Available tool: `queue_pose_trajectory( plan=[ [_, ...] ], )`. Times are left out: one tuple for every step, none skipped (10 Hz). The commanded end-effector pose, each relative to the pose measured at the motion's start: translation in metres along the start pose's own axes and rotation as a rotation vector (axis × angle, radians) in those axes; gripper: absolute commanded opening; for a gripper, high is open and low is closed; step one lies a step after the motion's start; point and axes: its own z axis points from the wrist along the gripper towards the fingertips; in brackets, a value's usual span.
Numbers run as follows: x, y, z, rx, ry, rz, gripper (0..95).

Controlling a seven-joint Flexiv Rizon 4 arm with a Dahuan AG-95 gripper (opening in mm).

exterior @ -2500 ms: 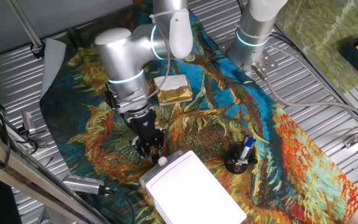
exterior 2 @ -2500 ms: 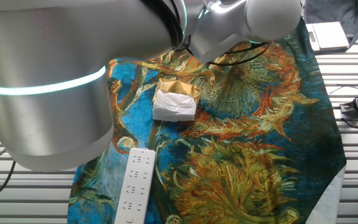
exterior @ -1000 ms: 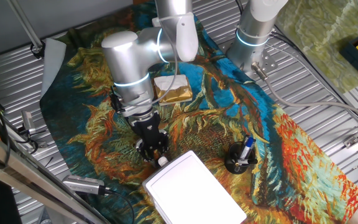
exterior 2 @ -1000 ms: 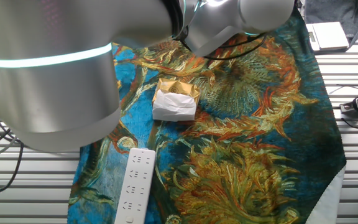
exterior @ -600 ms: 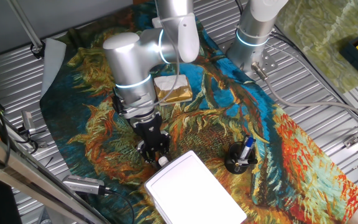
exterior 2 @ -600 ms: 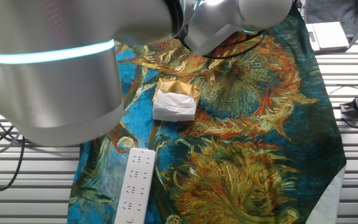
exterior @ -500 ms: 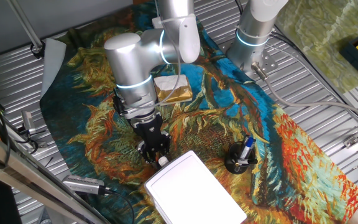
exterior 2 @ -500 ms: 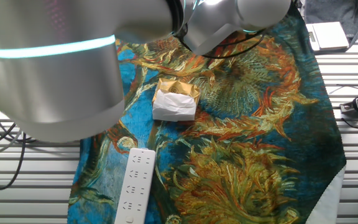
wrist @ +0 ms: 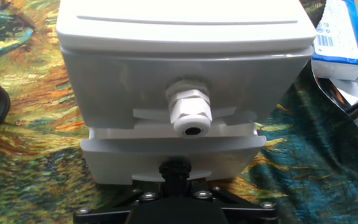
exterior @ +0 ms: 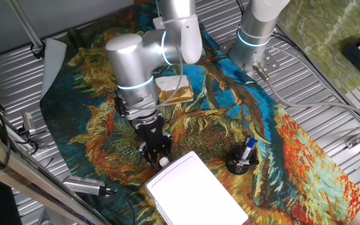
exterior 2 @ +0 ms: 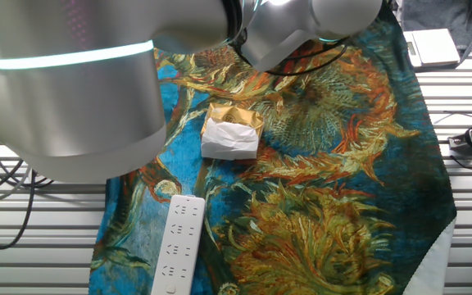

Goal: Grasp the handle and close the drawer

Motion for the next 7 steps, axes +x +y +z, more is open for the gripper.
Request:
queue_pose_trajectory(
  plan=[
    [-0.0006,0.0005,0.0011,0.003,0.002,0.001,0.0],
    [-0.0011,0.0008,0.0015,0.004,0.003,0.001,0.0],
    [-0.0016,0.001,0.0019,0.005,0.004,0.001,0.0],
    [-0.0019,0.0011,0.0022,0.005,0.005,0.0,0.0],
    [-0.0023,0.0013,0.0024,0.007,0.005,0.0,0.0],
    [-0.0025,0.0014,0.0027,0.009,0.006,0.0,0.0],
    [-0.0026,0.0014,0.0028,0.009,0.004,0.0,0.0]
  ],
)
